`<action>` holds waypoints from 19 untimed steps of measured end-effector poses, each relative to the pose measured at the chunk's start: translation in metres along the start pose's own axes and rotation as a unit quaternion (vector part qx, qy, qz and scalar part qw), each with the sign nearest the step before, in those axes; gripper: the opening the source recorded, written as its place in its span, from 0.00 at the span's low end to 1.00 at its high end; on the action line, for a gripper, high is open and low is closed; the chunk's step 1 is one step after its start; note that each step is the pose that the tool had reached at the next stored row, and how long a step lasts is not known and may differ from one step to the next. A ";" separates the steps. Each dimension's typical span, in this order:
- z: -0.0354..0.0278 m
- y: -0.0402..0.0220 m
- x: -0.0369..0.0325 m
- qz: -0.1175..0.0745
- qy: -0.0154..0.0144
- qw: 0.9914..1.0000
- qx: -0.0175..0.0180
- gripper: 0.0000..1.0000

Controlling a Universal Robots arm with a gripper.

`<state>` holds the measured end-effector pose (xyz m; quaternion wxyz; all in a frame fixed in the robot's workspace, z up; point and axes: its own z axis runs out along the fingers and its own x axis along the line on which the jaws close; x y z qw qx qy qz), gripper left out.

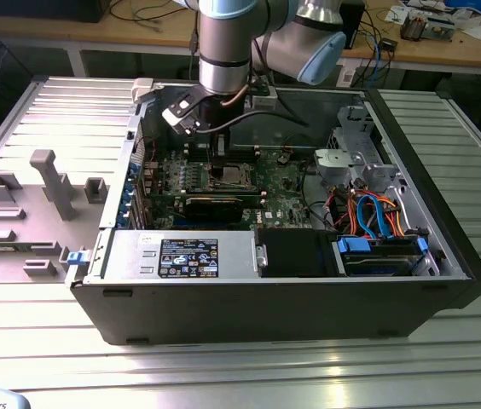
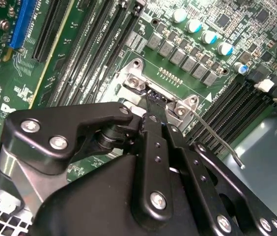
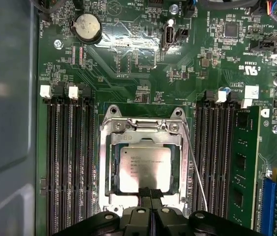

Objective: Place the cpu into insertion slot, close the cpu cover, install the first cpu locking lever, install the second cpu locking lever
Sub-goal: 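Close the cpu cover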

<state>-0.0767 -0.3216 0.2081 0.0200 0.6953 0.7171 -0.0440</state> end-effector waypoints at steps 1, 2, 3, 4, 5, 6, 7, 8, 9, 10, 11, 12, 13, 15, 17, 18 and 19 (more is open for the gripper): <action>0.0007 0.0001 0.0001 0.000 0.000 1.000 0.000 0.11; 0.0020 0.0001 0.0002 0.000 0.000 1.000 0.000 0.11; 0.0026 0.0001 0.0003 0.000 0.000 1.000 0.000 0.11; 0.0032 0.0001 0.0003 0.000 0.000 1.000 0.001 0.11; 0.0040 0.0001 0.0003 0.000 0.000 1.000 0.001 0.11; 0.0036 0.0002 0.0004 0.000 0.000 1.000 0.001 0.11; 0.0018 0.0003 0.0005 0.000 0.001 1.000 0.000 0.11; -0.0008 0.0001 0.0001 0.000 0.000 1.000 0.001 0.11; -0.0043 -0.0001 -0.0003 0.000 0.000 1.000 0.001 0.11; -0.0043 0.0003 -0.0004 0.000 -0.001 1.000 0.001 0.11; -0.0044 0.0018 -0.0004 0.000 -0.001 1.000 0.001 0.11; -0.0045 0.0056 -0.0005 0.000 -0.001 1.000 0.001 0.11; -0.0046 0.0084 -0.0005 0.000 -0.001 1.000 0.001 0.11; -0.0051 0.0198 -0.0005 0.000 -0.001 1.000 0.001 0.11; -0.0051 0.0253 -0.0005 0.000 -0.001 1.000 0.001 0.11; -0.0052 0.0261 -0.0006 0.000 -0.001 1.000 0.001 0.11; -0.0051 0.0262 -0.0006 0.000 -0.001 1.000 0.001 0.11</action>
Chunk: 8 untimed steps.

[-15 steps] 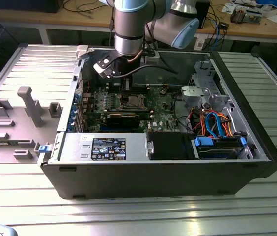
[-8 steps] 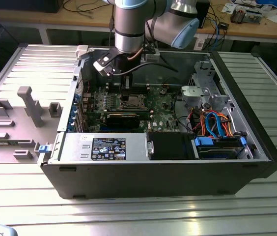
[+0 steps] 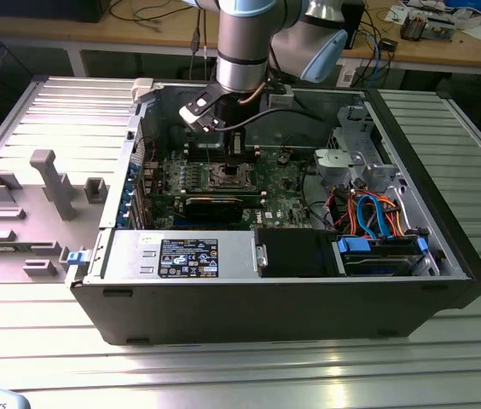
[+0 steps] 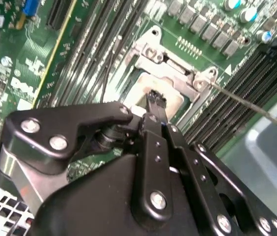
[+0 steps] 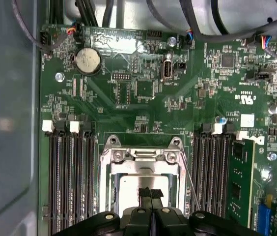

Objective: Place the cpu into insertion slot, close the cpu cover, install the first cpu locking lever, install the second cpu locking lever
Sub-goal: 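Close the cpu cover, then install the first cpu locking lever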

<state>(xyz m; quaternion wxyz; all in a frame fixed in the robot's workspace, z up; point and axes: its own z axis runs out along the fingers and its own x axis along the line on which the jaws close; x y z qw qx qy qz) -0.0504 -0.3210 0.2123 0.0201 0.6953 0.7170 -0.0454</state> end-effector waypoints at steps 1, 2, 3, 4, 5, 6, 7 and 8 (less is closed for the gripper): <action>0.0000 0.0000 0.0000 0.000 0.000 1.000 0.000 0.11; 0.0000 0.0001 0.0000 0.000 0.000 1.000 0.000 0.11; 0.0000 0.0001 0.0000 0.000 0.000 1.000 0.000 0.11; 0.0000 0.0001 0.0000 0.000 0.000 1.000 0.000 0.11; 0.0000 0.0002 0.0000 0.000 0.000 1.000 0.000 0.11; 0.0000 0.0002 0.0000 0.000 0.000 1.000 0.000 0.11; 0.0000 0.0002 0.0000 0.000 0.000 1.000 0.000 0.11; 0.0000 0.0002 0.0000 0.000 0.000 1.000 0.000 0.11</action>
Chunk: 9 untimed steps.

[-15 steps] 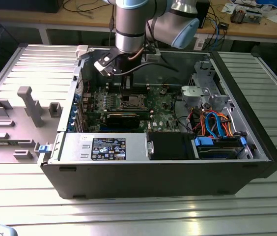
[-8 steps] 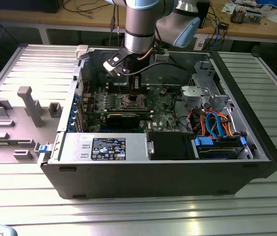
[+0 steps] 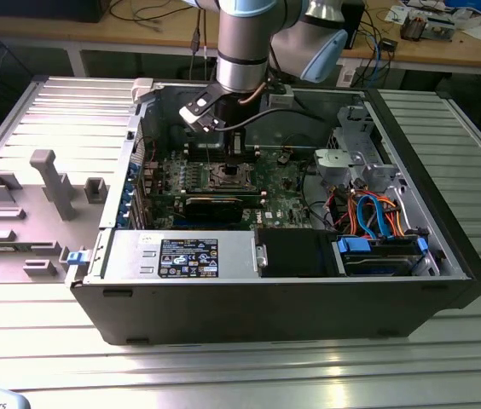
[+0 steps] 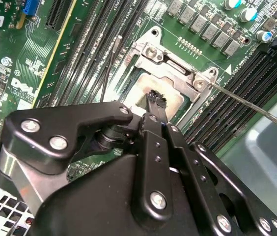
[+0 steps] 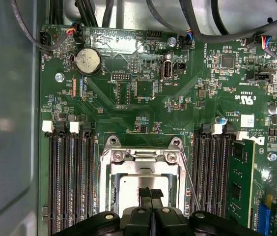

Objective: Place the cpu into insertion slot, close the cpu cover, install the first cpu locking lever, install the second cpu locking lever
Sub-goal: 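Install the first cpu locking lever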

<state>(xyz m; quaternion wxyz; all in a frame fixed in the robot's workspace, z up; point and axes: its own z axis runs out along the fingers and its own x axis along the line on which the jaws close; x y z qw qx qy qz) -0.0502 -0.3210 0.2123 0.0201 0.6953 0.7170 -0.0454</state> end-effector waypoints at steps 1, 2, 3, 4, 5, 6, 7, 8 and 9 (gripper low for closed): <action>0.0000 0.0000 0.0000 0.000 0.000 1.000 0.000 0.11; 0.0000 0.0000 0.0000 0.000 0.000 1.000 0.000 0.11; 0.0000 0.0001 0.0000 0.000 0.000 1.000 0.000 0.11; 0.0000 0.0001 0.0000 0.000 0.000 1.000 0.000 0.11; 0.0000 0.0001 0.0000 0.000 0.000 1.000 0.000 0.11; -0.0007 0.0000 -0.0001 0.000 0.000 1.000 0.000 0.11; -0.0020 0.0000 -0.0002 0.000 0.000 1.000 0.000 0.11; -0.0041 -0.0001 -0.0004 0.000 0.000 1.000 0.000 0.11; -0.0067 -0.0002 -0.0007 0.000 0.000 1.000 0.000 0.11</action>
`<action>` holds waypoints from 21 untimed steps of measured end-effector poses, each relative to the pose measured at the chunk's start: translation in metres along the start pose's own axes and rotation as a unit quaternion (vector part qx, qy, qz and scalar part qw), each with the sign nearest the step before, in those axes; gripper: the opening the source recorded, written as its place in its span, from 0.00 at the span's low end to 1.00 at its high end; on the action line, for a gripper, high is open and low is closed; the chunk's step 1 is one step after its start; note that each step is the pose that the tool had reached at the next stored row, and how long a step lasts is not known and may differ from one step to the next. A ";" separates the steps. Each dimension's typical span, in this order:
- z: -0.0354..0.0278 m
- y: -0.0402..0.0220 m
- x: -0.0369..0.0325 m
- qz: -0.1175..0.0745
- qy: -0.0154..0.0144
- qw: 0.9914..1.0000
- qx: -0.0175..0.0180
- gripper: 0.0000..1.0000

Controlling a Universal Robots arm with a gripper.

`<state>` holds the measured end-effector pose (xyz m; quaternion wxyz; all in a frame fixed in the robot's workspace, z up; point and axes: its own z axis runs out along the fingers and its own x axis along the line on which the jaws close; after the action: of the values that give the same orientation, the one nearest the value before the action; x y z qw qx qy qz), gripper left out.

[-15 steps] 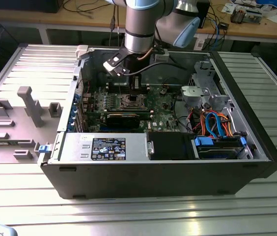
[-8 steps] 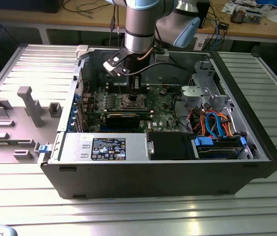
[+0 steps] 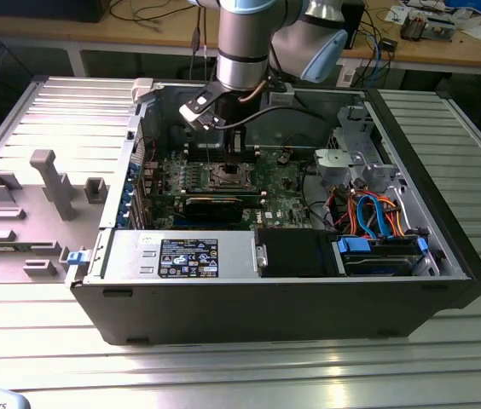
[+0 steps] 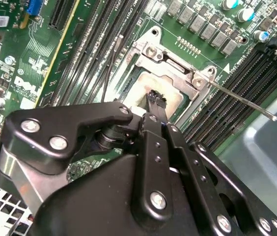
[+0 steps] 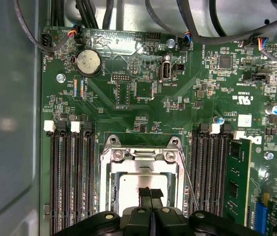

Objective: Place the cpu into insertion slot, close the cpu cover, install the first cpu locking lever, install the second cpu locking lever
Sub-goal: 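Install the first cpu locking lever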

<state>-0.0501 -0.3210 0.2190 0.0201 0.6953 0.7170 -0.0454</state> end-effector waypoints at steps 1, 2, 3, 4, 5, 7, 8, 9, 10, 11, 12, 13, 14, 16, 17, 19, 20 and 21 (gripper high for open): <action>-0.0042 -0.0002 -0.0004 0.000 0.000 1.000 0.000 0.11; -0.0078 -0.0003 -0.0007 0.000 0.000 1.000 0.000 0.11; -0.0091 -0.0003 -0.0008 0.000 0.000 1.000 0.000 0.11; -0.0102 -0.0004 -0.0009 0.000 0.000 1.000 0.000 0.11; -0.0122 -0.0005 -0.0011 0.000 0.000 1.000 0.000 0.11; -0.0129 -0.0005 -0.0012 0.000 0.000 1.000 0.000 0.11; -0.0129 -0.0005 -0.0012 0.000 0.000 1.000 0.000 0.11; -0.0130 -0.0008 -0.0012 0.000 0.000 1.000 -0.002 0.11; -0.0129 -0.0010 -0.0012 0.000 0.000 1.000 -0.004 0.11; -0.0129 -0.0013 -0.0012 0.001 0.000 1.000 -0.008 0.11; -0.0129 -0.0014 -0.0012 0.001 -0.001 1.000 -0.012 0.11; -0.0128 -0.0016 -0.0011 0.002 -0.001 1.000 -0.017 0.11; -0.0127 -0.0016 -0.0011 0.002 -0.001 1.000 -0.018 0.11; -0.0140 -0.0017 -0.0013 0.002 -0.001 1.000 -0.018 0.11; -0.0151 -0.0017 -0.0014 0.002 -0.001 1.000 -0.018 0.11; -0.0169 -0.0018 -0.0015 0.002 -0.001 1.000 -0.018 0.11; -0.0182 -0.0019 -0.0017 0.002 -0.001 1.000 -0.018 0.11; -0.0204 -0.0019 -0.0019 0.002 -0.001 1.000 -0.018 0.11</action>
<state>-0.0513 -0.3210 0.2395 0.0332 0.6960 0.7165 -0.0335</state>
